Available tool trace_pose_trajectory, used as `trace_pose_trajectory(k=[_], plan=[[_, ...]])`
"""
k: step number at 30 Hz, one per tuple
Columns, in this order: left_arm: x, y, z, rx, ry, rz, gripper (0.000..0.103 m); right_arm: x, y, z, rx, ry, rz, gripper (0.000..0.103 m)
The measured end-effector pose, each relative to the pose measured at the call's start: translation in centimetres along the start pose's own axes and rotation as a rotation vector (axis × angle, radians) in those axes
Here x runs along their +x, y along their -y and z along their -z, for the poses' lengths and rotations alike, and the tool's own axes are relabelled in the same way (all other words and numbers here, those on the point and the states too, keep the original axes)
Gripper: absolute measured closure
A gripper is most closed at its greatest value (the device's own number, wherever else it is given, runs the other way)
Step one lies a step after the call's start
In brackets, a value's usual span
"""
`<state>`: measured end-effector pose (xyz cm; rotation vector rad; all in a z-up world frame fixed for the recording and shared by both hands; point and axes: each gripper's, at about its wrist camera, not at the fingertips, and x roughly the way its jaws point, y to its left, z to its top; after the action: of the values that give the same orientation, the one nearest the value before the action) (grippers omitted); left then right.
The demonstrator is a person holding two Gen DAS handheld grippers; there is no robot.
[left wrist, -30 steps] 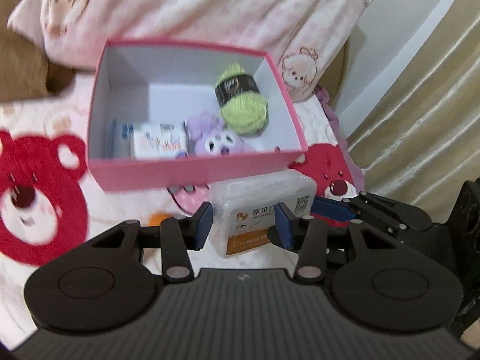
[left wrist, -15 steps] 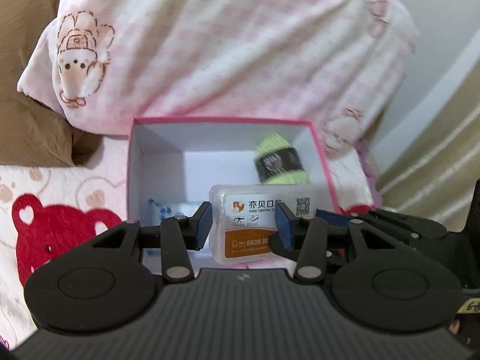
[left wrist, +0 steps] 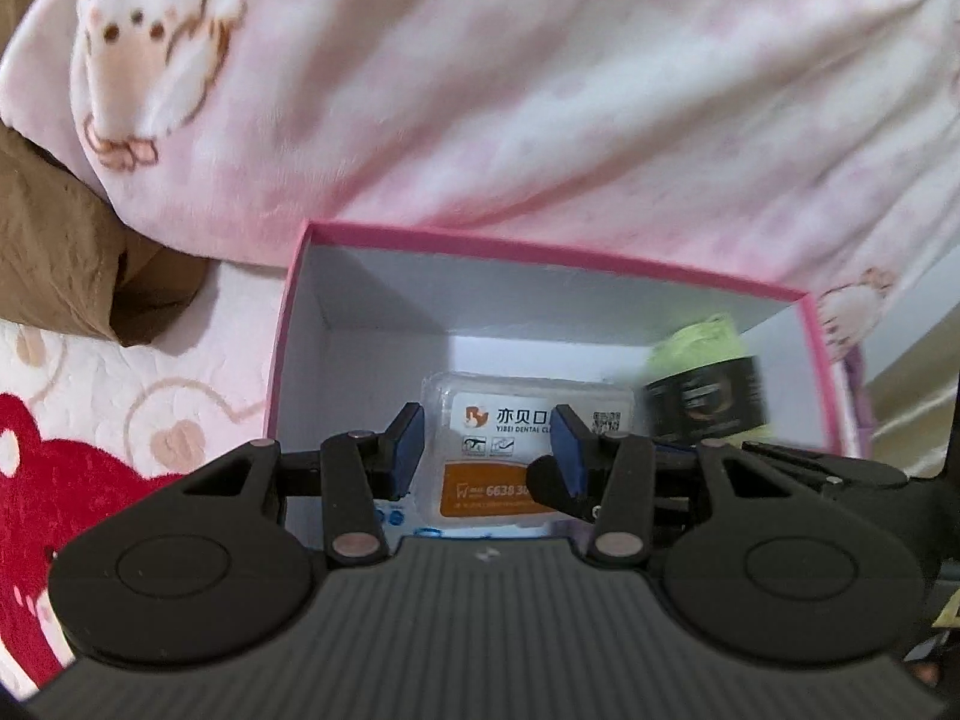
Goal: Organize objects
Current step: 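Carry the clear plastic box into the pink box and open the left tool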
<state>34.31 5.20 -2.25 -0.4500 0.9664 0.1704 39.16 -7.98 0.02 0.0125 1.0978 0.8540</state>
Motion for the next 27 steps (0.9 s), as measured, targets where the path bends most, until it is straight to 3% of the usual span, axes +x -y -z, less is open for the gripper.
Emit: trace_pose_trajectory(k=[16,20,24,27], plan=[[3.4,1.2,0.3,0.026,-0.056,-0.108,0.061,2.9,1.1,0.2,0.032,-0.056,0.03,0.053],[3.1,1.3,0.5,0.034,-0.025,-0.13,0.059,3.1,0.9,0.2,0.031,-0.062,0.031,0.063],[2.0,1.8,0.5,0.045,0.016,-0.093,0.055,2.5,0.9,0.2,0.045,-0.049,0.015,0.063],[0.8,2.4,0.7,0.072,0.042,-0.086,0.053,0.2,0.1,1.0,-0.023,-0.009,0.015,0.062]])
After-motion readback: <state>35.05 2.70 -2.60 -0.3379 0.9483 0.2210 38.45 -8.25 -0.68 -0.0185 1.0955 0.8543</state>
